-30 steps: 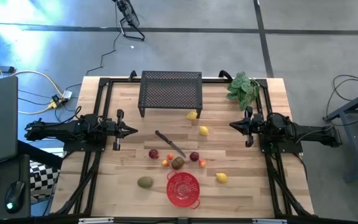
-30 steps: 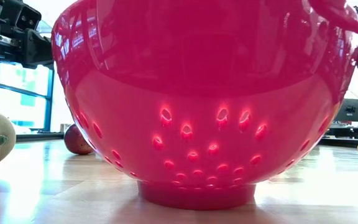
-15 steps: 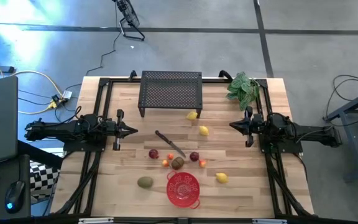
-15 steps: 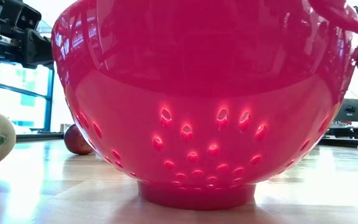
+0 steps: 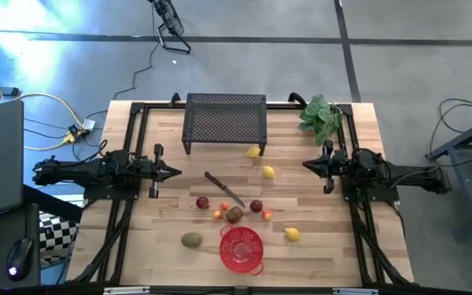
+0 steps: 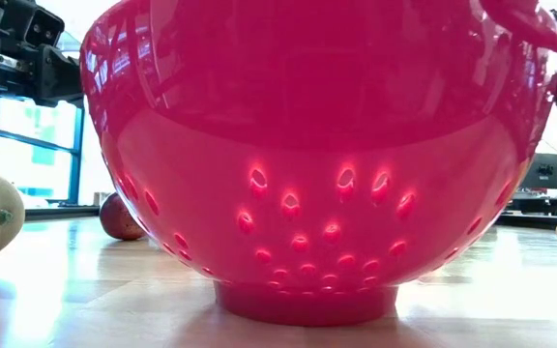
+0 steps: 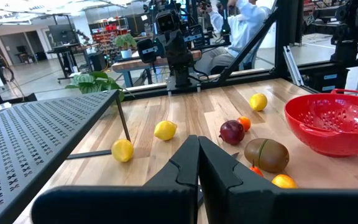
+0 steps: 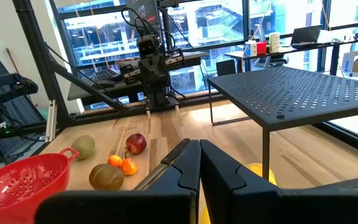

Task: Pick & Place Fruit

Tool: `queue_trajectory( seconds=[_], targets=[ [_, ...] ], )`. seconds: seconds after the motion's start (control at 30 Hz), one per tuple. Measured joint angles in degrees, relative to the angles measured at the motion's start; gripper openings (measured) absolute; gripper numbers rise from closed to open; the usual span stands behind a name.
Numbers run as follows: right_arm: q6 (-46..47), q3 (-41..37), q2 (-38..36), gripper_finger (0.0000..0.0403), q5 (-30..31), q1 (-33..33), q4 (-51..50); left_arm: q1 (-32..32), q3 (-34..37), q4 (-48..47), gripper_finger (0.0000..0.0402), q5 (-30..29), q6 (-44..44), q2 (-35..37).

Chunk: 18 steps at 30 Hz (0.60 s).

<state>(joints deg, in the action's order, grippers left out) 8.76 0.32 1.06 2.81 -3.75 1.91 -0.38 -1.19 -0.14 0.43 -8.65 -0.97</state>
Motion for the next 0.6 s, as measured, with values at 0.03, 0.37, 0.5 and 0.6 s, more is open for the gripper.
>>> queue_trajectory(
  seconds=[0.03,0.37,0.5,0.6],
  targets=[
    [0.0,-0.02,0.02,0.0002,0.0,0.0,0.02,-0.01,-0.02,0.0,0.0,0.02,0.0,0.0],
    [0.0,-0.02,0.0,0.0002,-0.02,0.02,0.0,-0.01,0.0,0.02,0.0,0.02,0.0,-0.02],
    [0.01,-0.02,0.0,0.0002,0.0,0.02,0.01,-0.01,-0.02,0.02,0.0,0.01,0.0,-0.02],
    [0.02,-0.02,0.02,0.0002,-0.02,0.02,0.01,-0.01,0.0,0.02,0.0,0.02,0.55,0.0]
  ],
)
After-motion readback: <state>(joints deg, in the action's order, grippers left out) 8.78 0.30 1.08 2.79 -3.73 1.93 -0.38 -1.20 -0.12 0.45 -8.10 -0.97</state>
